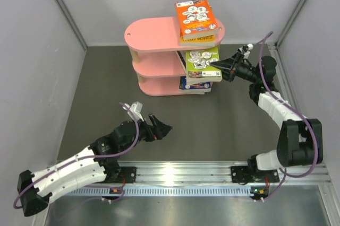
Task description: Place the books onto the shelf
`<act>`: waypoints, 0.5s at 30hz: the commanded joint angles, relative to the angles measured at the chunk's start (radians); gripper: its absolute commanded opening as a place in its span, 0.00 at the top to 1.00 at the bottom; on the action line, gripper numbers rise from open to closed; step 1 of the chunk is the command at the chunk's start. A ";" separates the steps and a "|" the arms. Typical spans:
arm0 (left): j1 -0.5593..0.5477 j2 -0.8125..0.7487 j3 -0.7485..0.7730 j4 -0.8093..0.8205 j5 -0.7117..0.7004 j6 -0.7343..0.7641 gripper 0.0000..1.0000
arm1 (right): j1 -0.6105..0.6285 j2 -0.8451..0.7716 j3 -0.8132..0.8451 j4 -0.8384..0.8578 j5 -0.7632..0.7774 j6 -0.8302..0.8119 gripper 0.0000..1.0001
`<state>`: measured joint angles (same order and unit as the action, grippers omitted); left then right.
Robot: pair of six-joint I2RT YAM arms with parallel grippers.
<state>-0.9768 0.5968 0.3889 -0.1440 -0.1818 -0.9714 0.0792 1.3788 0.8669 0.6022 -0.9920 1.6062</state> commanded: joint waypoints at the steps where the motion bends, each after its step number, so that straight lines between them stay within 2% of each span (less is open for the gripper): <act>1: -0.002 -0.034 -0.007 -0.019 -0.027 -0.001 0.03 | -0.022 0.041 0.110 0.264 0.000 0.115 1.00; 10: -0.002 -0.035 -0.007 -0.035 -0.035 -0.001 0.03 | -0.032 0.221 0.319 0.304 -0.017 0.162 1.00; 15: -0.002 -0.032 -0.007 -0.039 -0.048 0.003 0.03 | -0.038 0.316 0.373 0.291 -0.028 0.153 0.99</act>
<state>-0.9768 0.5674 0.3885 -0.1890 -0.2050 -0.9730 0.0566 1.6707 1.1511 0.7753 -1.0828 1.7550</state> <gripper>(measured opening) 0.971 0.253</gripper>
